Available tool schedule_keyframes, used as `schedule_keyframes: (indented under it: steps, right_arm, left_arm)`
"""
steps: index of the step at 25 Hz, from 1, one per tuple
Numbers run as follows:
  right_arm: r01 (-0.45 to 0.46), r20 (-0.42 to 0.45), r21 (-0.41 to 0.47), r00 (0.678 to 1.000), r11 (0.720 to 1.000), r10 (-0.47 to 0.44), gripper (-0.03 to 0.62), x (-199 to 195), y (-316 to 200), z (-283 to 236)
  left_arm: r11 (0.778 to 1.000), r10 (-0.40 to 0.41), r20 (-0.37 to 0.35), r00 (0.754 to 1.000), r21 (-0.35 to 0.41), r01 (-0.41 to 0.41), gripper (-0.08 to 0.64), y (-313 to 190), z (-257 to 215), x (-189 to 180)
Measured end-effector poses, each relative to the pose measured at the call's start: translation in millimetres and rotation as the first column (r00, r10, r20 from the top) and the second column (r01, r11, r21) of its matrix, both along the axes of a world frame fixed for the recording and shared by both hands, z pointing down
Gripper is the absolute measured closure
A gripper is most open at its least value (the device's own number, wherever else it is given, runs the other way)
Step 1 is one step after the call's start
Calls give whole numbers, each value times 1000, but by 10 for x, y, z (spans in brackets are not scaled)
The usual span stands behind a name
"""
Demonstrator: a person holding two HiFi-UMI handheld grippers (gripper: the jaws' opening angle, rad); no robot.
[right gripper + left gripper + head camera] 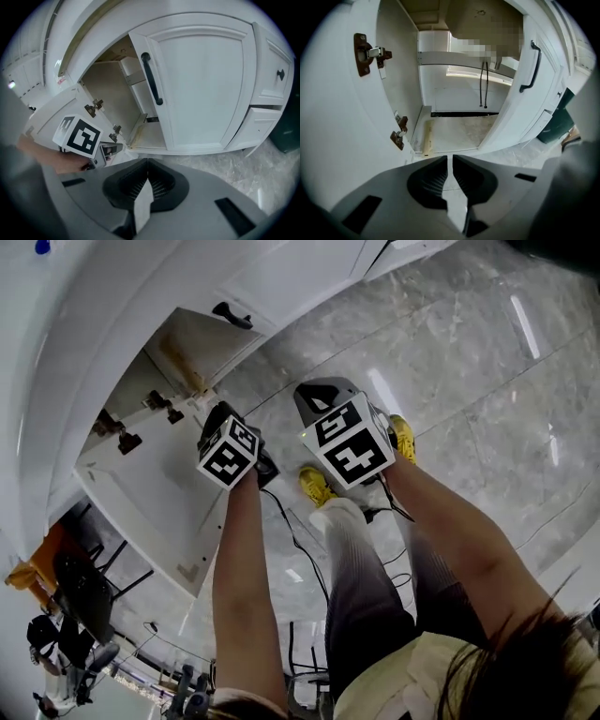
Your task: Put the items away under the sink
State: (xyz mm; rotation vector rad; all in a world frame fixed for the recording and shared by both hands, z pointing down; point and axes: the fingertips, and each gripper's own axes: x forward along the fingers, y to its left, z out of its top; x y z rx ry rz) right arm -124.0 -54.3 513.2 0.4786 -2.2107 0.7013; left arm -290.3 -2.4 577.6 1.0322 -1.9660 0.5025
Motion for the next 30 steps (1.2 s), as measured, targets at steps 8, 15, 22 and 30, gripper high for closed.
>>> schedule_keyframes:
  steps: [8,15,22,30]
  right_arm:
    - [-36,9,-6,999,999,36,568,109,23,-269]
    - [-40,14,10,999,999,40,568,163,49,-616]
    - [-49,53,24,997,999,48,568,163,42,-1003]
    - [-64,65,10,996,998,63,568,298,161,-1358]
  left_arm:
    - [1000,-6,-46,999,21,7,502,126,-379,202]
    - [998,30,-44,999,56,-27,503,189,-879,435]
    - [992,15,3,1000,124,-16,505,232,-1555,521]
    - [986,27,-9,1000,166,-25,508,338,-2127,735]
